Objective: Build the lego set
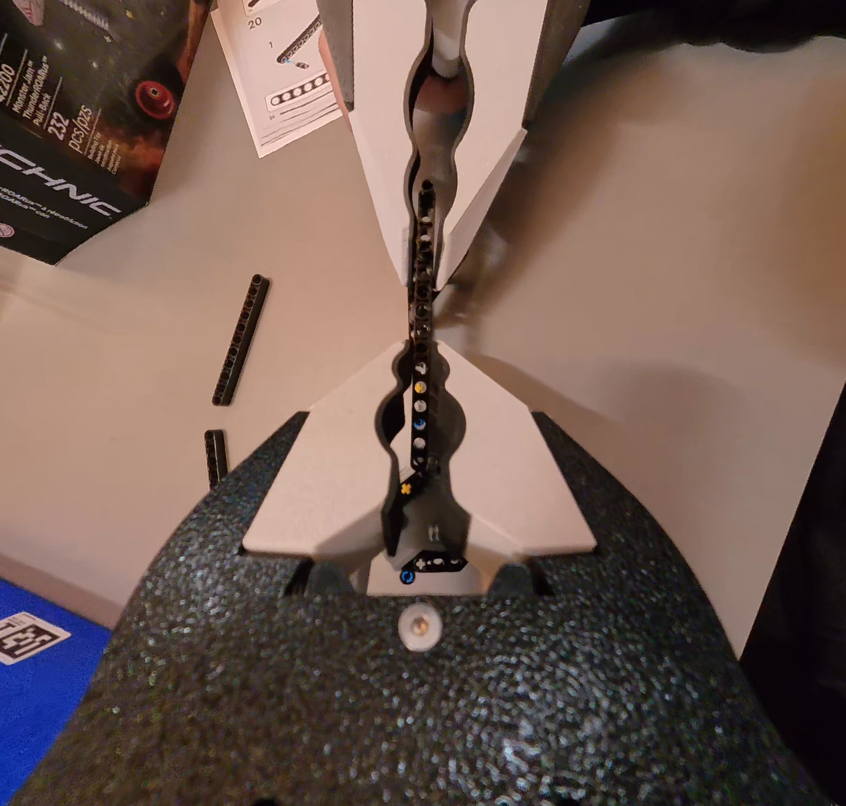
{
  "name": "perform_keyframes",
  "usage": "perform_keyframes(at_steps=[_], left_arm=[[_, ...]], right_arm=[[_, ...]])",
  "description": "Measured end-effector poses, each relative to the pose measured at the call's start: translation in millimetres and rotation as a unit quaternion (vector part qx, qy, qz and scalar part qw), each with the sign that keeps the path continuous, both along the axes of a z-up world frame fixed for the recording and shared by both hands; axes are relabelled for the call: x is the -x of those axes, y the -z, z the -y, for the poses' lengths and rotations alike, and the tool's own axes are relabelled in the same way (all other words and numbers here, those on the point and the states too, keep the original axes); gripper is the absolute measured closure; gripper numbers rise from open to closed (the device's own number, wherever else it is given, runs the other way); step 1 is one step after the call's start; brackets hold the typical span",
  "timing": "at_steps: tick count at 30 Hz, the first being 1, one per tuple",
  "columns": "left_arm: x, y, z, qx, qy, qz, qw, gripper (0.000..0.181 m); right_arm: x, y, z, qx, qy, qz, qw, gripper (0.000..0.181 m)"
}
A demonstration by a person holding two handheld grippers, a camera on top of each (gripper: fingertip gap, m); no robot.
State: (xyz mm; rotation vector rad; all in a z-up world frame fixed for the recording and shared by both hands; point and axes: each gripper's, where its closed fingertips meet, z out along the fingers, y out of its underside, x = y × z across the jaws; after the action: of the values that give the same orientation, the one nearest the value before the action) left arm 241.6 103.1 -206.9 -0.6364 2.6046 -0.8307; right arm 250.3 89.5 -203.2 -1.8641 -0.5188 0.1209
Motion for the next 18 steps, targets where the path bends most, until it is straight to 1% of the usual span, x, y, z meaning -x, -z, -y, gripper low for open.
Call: perform_keyframes(at_steps=[1, 7, 11, 13, 15, 18], left_arm=[[0, 0, 0, 0.0, 0.002, -0.001, 1.0, 0.177], [-1, 0, 0, 0.001, 0.001, 0.0, 1.0, 0.177], [-2, -1, 1, 0.015, 0.008, -0.006, 1.0, 0.177], [-7, -3, 4, 0.033, 0.003, 0.003, 0.999, 0.168], [-7, -4, 8, 0.044, 0.015, 0.007, 0.999, 0.169], [-7, 2, 11, 0.039, 0.018, 0.012, 0.999, 0.173]], right_arm=[[1, 0, 1, 0.005, -0.007, -0.002, 1.0, 0.176], [0, 1, 1, 0.005, -0.013, -0.006, 1.0, 0.176], [0, 1, 1, 0.007, -0.014, -0.011, 1.0, 0.176], [0, 1, 1, 0.008, -0.013, -0.012, 1.0, 0.176], [-1, 1, 1, 0.008, -0.013, -0.014, 1.0, 0.176], [-1, 1, 1, 0.01, -0.013, -0.016, 1.0, 0.177]])
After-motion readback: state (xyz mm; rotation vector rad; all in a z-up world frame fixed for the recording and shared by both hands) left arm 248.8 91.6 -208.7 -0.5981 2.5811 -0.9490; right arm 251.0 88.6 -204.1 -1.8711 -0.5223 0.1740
